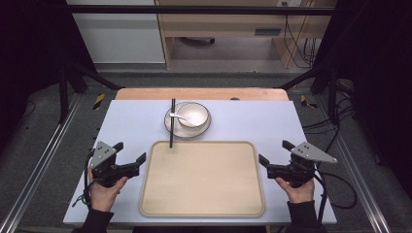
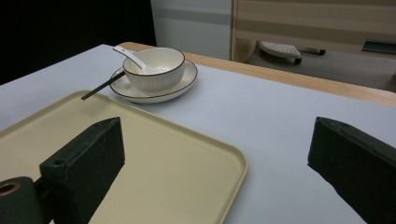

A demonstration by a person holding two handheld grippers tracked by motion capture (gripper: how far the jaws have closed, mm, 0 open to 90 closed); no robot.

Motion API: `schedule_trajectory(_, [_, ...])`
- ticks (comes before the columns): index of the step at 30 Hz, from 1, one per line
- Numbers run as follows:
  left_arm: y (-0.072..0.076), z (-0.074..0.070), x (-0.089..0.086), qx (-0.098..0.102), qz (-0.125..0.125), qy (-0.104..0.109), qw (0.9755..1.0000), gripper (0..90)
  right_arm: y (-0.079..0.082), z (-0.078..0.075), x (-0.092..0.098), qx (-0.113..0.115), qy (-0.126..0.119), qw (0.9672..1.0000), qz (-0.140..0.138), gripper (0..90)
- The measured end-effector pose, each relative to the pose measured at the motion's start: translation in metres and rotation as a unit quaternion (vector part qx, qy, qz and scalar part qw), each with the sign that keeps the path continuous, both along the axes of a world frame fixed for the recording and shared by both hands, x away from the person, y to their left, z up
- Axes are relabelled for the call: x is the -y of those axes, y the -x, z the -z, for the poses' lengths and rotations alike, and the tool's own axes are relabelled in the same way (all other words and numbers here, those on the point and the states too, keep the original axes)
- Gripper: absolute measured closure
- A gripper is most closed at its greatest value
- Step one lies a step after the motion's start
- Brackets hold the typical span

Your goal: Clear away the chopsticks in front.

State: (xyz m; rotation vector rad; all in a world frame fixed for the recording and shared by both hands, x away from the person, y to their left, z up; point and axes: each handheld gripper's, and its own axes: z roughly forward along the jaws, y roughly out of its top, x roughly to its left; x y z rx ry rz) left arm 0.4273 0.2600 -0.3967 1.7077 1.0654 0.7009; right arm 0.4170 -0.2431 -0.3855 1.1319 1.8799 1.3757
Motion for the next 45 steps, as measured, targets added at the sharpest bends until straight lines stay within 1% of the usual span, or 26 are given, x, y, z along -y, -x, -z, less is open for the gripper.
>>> schedule_trajectory(4, [-0.005,-0.001,0.005,-0.001,0.003,-0.001,1.0000,9.8,0.000,0.000,-0.001,0.001,0.002,1.0000,0.000,4.1])
schedule_trajectory(6, [-0.011,-0.001,0.011,-0.003,0.009,-0.009,0.9999,9.8,-0.001,0.001,-0.002,-0.002,0.003,1.0000,0.002,4.1])
schedule_trajectory(7, [-0.011,-0.001,0.011,-0.003,0.009,-0.009,0.9999,9.8,-0.001,0.001,-0.002,-0.004,0.004,1.0000,0.001,4.1])
schedule_trajectory(8, [-0.015,-0.002,0.014,-0.005,0.010,-0.008,0.9999,9.8,-0.001,0.001,-0.003,-0.002,0.005,1.0000,0.002,4.1])
schedule_trajectory(11, [-0.019,-0.003,0.016,-0.004,0.009,-0.005,0.9999,10.1,-0.001,0.001,-0.003,-0.002,0.004,1.0000,0.001,4.1])
schedule_trajectory(12, [-0.022,-0.004,0.018,-0.003,0.009,-0.008,0.9999,10.1,-0.001,0.001,-0.003,-0.001,0.004,1.0000,0.001,4.1])
schedule_trajectory(13, [-0.025,-0.005,0.019,-0.004,0.007,-0.004,1.0000,10.1,-0.001,0.001,-0.004,-0.003,0.003,1.0000,0.001,4.1])
schedule_trajectory(14, [-0.025,-0.005,0.019,-0.004,0.007,-0.004,1.0000,10.2,-0.001,0.001,-0.004,-0.003,0.003,1.0000,0.001,4.1])
schedule_trajectory(15, [-0.030,-0.005,0.020,-0.005,0.007,0.003,1.0000,10.4,-0.001,0.002,-0.004,-0.006,0.005,1.0000,0.000,4.2])
schedule_trajectory(18, [-0.039,-0.005,0.023,-0.007,0.002,0.003,1.0000,10.5,-0.002,0.002,-0.006,-0.005,0.005,1.0000,-0.001,4.1])
schedule_trajectory(21, [-0.047,-0.004,0.025,-0.014,0.003,0.013,0.9998,10.5,-0.002,0.003,-0.006,-0.006,0.008,0.9999,-0.003,4.1])
schedule_trajectory(22, [-0.049,-0.004,0.026,-0.013,0.002,0.013,0.9998,10.6,-0.002,0.003,-0.006,-0.006,0.008,0.9999,-0.004,4.1])
schedule_trajectory(24, [-0.054,-0.003,0.027,-0.017,0.001,0.019,0.9997,10.8,-0.003,0.003,-0.007,-0.008,0.007,0.9999,-0.003,4.2])
schedule_trajectory(26, [-0.058,-0.001,0.027,-0.020,-0.002,0.019,0.9996,10.8,-0.003,0.004,-0.007,-0.011,0.009,0.9999,-0.003,4.2])
schedule_trajectory(29, [-0.063,0.002,0.028,-0.025,-0.005,0.013,0.9996,10.7,-0.004,0.005,-0.007,-0.012,0.009,0.9999,-0.004,4.2])
schedule_trajectory(34, [-0.070,0.008,0.031,-0.029,-0.012,-0.009,0.9995,10.7,-0.004,0.004,-0.008,-0.012,0.008,0.9999,-0.005,4.2])
schedule_trajectory(37, [-0.074,0.010,0.032,-0.032,-0.014,-0.011,0.9993,11.3,-0.004,0.004,-0.008,-0.012,0.010,0.9999,-0.005,4.2])
schedule_trajectory(39, [-0.082,0.014,0.035,-0.040,-0.016,-0.023,0.9988,11.5,-0.004,0.004,-0.009,-0.012,0.011,0.9999,-0.006,4.1])
schedule_trajectory(41, [-0.088,0.015,0.038,-0.046,-0.014,-0.032,0.9983,11.6,-0.004,0.004,-0.009,-0.011,0.011,0.9999,-0.006,4.1])
schedule_trajectory(42, [-0.088,0.015,0.038,-0.046,-0.014,-0.032,0.9983,11.6,-0.004,0.003,-0.009,-0.012,0.010,0.9999,-0.006,4.2])
schedule_trajectory(43, [-0.093,0.017,0.041,-0.051,-0.010,-0.037,0.9979,11.7,-0.004,0.003,-0.009,-0.012,0.010,0.9999,-0.006,4.2])
schedule_trajectory(45, [-0.098,0.018,0.045,-0.052,-0.008,-0.041,0.9978,11.7,-0.004,0.003,-0.009,-0.012,0.009,0.9999,-0.006,4.2])
